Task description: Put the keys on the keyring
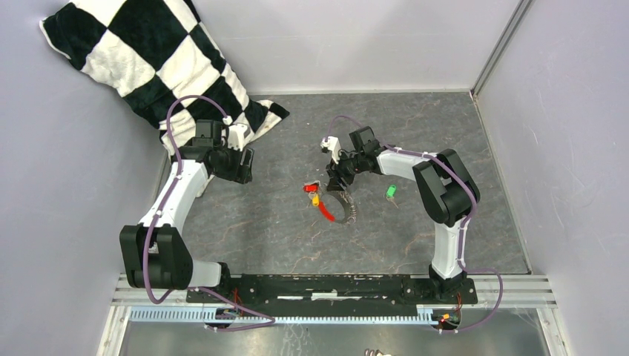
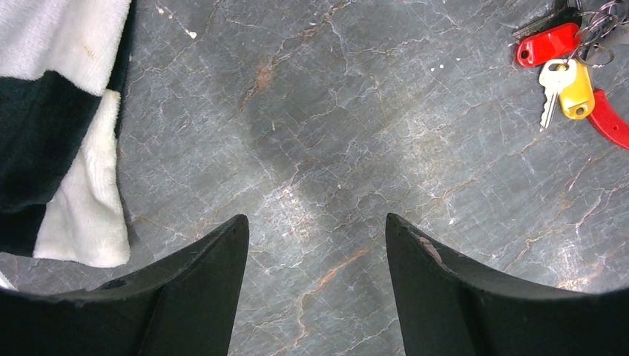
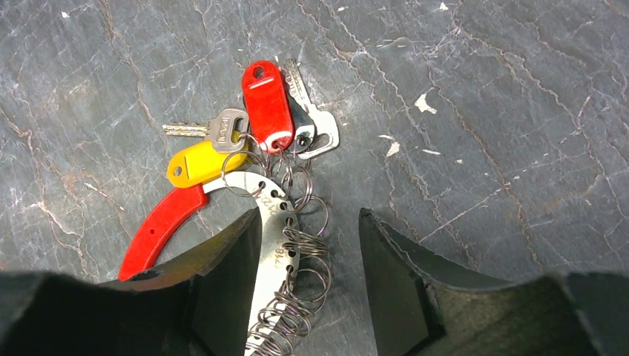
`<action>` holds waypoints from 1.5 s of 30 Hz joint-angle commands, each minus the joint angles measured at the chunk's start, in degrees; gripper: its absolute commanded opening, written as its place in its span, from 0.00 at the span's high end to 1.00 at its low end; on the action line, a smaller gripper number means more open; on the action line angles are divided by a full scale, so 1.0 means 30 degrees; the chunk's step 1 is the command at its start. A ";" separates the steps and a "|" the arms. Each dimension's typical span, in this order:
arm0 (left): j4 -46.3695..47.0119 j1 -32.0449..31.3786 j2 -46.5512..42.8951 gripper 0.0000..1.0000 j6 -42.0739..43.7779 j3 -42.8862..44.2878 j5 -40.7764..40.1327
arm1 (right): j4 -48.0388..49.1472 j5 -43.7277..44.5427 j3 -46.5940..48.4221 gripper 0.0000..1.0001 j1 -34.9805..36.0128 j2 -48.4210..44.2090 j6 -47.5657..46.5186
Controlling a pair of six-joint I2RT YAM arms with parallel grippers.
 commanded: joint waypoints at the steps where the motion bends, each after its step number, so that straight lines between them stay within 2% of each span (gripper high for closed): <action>1: -0.0050 -0.0095 -0.0662 0.26 0.0922 0.0020 0.0056 | 0.0986 -0.0494 0.0390 0.42 -0.0023 -0.0381 -0.0465; 7: -0.0070 -0.0101 -0.0705 0.26 0.0996 -0.0056 0.0000 | 0.0882 -0.0930 0.0511 0.43 0.0028 0.0090 -0.0725; 16: -0.0070 -0.0089 -0.0716 0.27 0.1064 0.0025 -0.0166 | 0.0692 -0.0861 0.0066 0.53 0.0328 0.0689 -0.1143; 18: -0.0138 -0.0080 -0.0752 0.27 0.1069 0.0072 -0.0188 | 0.0855 -0.0624 0.0096 0.59 0.0367 0.0811 -0.0933; 25: -0.0249 -0.0096 -0.0847 0.29 0.1184 0.0062 -0.0357 | 0.2542 -0.0928 -0.0345 0.99 0.0371 -0.0183 0.0668; 32: -0.0862 -0.0087 -0.0653 0.30 0.1174 0.1018 0.0055 | 0.3948 -0.0529 -0.1854 0.99 0.1070 -0.3914 0.1976; 36: -0.2083 -0.0152 -0.0450 0.30 0.1141 0.2667 0.1433 | 0.3870 0.1365 -0.2433 0.99 0.2973 -0.6568 0.1797; 41: -0.3955 -0.0228 -0.1045 0.31 0.1973 0.4937 0.4912 | 0.3578 0.4085 -0.2478 1.00 0.5635 -0.9527 0.1323; 45: -0.5807 -0.0242 -0.2733 0.30 0.4334 0.6220 0.8768 | 0.3133 0.5447 -0.1770 1.00 0.7393 -1.1047 0.0730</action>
